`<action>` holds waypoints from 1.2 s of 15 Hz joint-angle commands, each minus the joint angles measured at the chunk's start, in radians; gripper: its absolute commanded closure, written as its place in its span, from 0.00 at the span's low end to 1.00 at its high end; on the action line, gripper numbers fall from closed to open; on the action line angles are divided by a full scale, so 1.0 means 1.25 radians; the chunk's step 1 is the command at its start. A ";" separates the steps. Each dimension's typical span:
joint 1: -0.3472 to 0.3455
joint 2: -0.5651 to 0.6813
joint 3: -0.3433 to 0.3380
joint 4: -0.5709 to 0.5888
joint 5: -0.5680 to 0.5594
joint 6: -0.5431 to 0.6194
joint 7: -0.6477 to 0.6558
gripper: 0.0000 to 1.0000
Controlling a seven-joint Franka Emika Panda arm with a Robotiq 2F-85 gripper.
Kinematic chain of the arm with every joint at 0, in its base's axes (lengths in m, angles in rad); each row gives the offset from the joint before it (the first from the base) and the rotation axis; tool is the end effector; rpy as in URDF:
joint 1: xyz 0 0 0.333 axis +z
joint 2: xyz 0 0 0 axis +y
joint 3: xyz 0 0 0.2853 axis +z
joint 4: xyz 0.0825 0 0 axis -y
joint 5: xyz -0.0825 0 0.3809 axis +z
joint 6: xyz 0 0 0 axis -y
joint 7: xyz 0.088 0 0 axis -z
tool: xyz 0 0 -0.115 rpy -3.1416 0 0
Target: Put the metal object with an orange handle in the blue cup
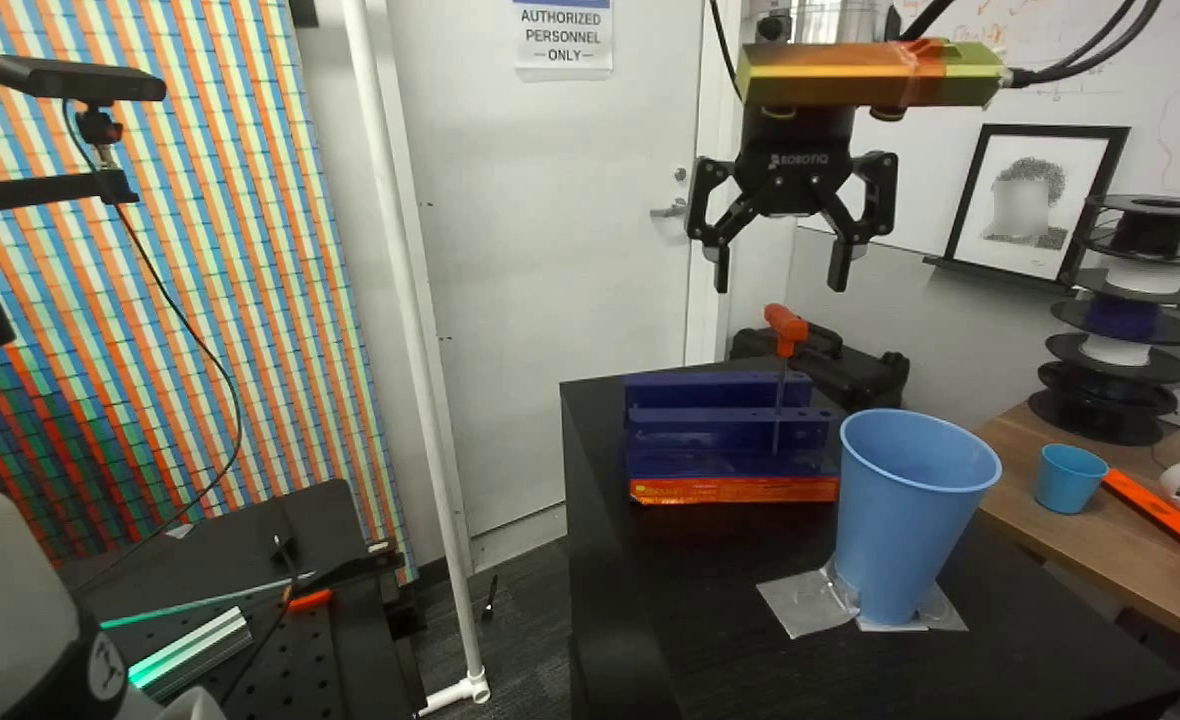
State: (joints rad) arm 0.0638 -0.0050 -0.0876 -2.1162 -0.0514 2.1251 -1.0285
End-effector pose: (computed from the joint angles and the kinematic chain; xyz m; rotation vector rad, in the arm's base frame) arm 0.5395 -0.0155 0.3798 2.6942 1.5273 -0.0152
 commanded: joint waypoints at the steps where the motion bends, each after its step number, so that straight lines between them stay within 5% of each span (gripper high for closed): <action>1: -0.029 0.087 0.024 0.100 -0.001 -0.040 -0.054 0.00; 2: -0.035 0.105 0.029 0.115 -0.002 -0.048 -0.055 0.25; 4: -0.045 0.131 0.038 0.133 -0.005 -0.052 -0.068 0.34; 11: -0.056 0.163 0.065 0.155 -0.032 -0.069 -0.071 0.88; 18: -0.040 0.059 0.092 0.107 -0.096 -0.057 -0.061 0.87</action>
State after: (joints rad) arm 0.0081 0.1576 0.0083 -1.9573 -0.1403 2.0658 -1.1075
